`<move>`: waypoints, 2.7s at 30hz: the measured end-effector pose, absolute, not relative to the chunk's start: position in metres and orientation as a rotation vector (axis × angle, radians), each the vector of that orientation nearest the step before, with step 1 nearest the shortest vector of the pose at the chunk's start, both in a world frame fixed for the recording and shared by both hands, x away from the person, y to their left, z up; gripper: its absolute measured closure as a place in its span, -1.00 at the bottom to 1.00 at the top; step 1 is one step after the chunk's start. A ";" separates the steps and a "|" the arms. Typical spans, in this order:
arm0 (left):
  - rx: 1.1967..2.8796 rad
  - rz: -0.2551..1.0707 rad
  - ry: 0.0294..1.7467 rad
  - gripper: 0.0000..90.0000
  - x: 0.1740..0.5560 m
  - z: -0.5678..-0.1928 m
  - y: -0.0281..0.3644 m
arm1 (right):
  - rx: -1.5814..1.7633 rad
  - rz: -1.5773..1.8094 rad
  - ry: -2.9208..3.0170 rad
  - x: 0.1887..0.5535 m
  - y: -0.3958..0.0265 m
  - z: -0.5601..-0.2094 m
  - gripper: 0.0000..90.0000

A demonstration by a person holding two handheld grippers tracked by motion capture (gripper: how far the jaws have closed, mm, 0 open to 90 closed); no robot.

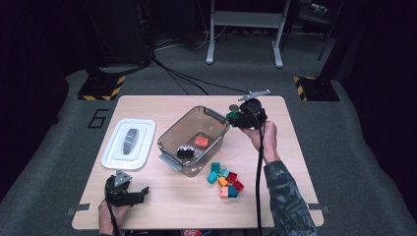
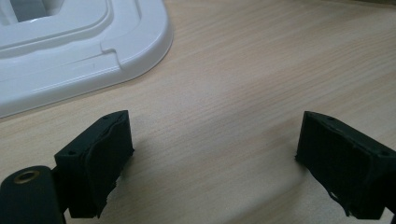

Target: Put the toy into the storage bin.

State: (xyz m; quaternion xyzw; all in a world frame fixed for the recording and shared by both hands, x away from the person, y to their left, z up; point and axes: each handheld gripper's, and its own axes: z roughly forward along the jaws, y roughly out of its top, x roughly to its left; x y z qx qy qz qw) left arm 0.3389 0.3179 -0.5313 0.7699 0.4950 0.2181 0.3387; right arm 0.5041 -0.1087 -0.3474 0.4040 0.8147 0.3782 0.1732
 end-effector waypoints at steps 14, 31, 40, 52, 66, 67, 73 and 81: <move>2.004 0.569 1.289 -0.77 0.339 -0.531 0.318 | 1.109 1.055 2.370 0.519 -0.078 -0.355 0.31; 2.005 0.568 1.289 -0.77 0.339 -0.531 0.318 | 1.093 0.973 2.460 0.528 -0.062 -0.374 0.31; 2.005 0.569 1.289 -0.77 0.339 -0.531 0.318 | 1.087 0.940 2.475 0.530 -0.057 -0.379 0.31; 2.005 0.568 1.289 -0.77 0.339 -0.531 0.318 | 1.119 0.944 2.463 0.523 -0.063 -0.378 0.05; 2.005 0.569 1.289 -0.77 0.339 -0.531 0.318 | 1.136 1.016 2.464 0.480 -0.097 -0.387 -0.66; 2.006 0.569 1.289 -0.77 0.339 -0.531 0.318 | 1.139 1.011 2.473 0.477 -0.099 -0.390 -0.67; 2.005 0.569 1.289 -0.77 0.339 -0.531 0.318 | 1.170 0.983 2.524 0.453 -0.113 -0.423 -0.86; 2.005 0.570 1.290 -0.77 0.339 -0.531 0.318 | 1.175 0.958 2.569 0.431 -0.122 -0.458 -0.89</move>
